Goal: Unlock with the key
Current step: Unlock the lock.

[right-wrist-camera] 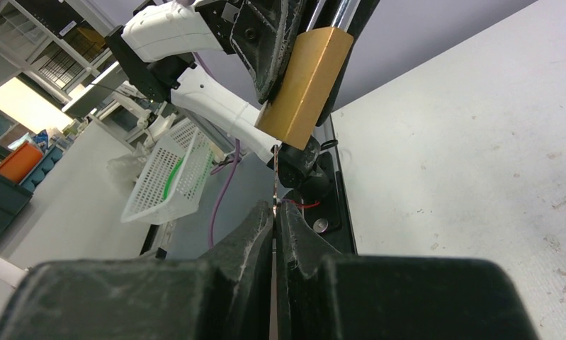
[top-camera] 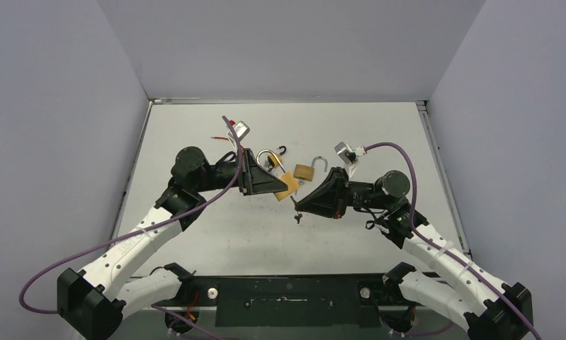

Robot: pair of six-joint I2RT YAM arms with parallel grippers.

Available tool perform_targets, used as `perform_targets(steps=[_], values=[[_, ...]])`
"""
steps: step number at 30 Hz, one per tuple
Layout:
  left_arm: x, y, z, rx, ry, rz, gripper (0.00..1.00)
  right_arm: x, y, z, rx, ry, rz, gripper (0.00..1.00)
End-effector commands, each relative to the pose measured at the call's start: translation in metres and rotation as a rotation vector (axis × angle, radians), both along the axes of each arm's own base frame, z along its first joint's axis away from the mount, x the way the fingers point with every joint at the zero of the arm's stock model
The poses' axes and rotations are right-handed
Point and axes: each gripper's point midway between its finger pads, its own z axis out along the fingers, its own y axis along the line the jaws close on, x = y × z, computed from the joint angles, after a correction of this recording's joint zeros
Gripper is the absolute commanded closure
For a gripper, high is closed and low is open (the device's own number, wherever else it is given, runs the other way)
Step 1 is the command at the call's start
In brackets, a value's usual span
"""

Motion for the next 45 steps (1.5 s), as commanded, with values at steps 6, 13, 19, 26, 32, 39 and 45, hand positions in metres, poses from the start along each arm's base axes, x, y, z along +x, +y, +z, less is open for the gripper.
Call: perform_targets(steps=[6, 13, 19, 26, 32, 39, 45], values=[[-0.007, 0.005, 0.038, -0.086, -0.140, -0.005, 1.00, -0.004, 0.003, 0.025, 0.060, -0.102, 0.021, 1.00], [-0.008, 0.005, 0.034, -0.078, -0.140, -0.012, 1.00, -0.003, 0.005, 0.026, 0.065, -0.107, 0.022, 1.00], [-0.008, 0.005, 0.032, -0.073, -0.141, -0.015, 1.00, -0.002, 0.005, 0.027, 0.065, -0.106, 0.019, 1.00], [-0.008, 0.004, 0.026, -0.053, -0.145, -0.018, 1.00, -0.002, 0.005, 0.026, 0.064, -0.107, 0.016, 1.00], [-0.009, 0.005, 0.023, -0.048, -0.150, -0.024, 1.00, 0.000, 0.006, 0.026, 0.062, -0.102, 0.016, 1.00], [-0.009, 0.005, 0.015, -0.017, -0.169, -0.027, 1.00, 0.000, 0.006, 0.030, 0.072, -0.101, 0.017, 1.00], [-0.010, 0.005, 0.013, -0.015, -0.171, -0.033, 1.00, 0.000, 0.007, 0.031, 0.074, -0.087, 0.024, 1.00]])
